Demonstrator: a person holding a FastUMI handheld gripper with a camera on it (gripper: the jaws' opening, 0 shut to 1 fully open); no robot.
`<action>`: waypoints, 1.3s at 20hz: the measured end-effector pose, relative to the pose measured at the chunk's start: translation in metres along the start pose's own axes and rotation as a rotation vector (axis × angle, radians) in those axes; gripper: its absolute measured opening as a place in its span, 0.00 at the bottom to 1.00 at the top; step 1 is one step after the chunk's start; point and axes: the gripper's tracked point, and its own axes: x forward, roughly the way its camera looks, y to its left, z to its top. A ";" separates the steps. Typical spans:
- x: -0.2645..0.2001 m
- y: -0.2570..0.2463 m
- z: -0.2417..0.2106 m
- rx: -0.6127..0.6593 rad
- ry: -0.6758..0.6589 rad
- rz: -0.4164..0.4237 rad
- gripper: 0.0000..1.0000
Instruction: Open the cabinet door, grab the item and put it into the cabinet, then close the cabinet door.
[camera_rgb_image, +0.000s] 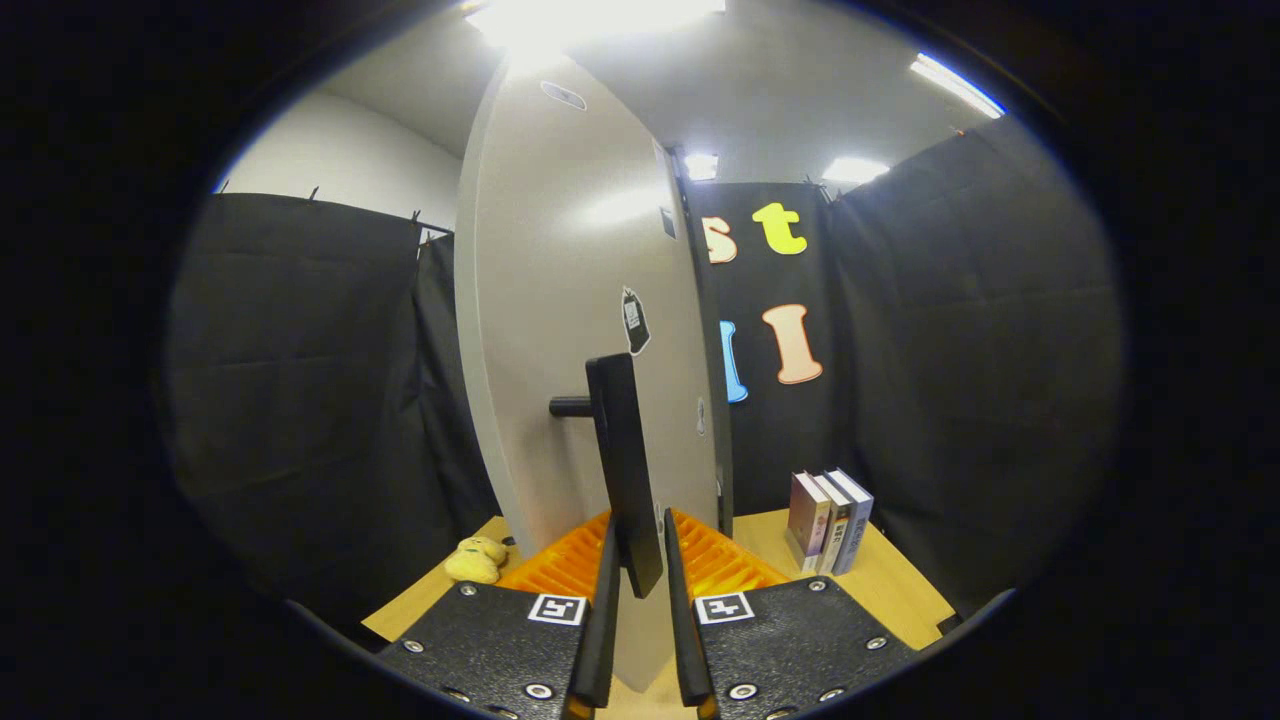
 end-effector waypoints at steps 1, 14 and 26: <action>-0.002 -0.001 -0.001 0.002 0.003 -0.007 0.25; -0.024 -0.071 0.030 -0.142 -0.166 -0.280 0.18; -0.012 -0.017 0.020 -0.069 -0.208 -0.117 0.93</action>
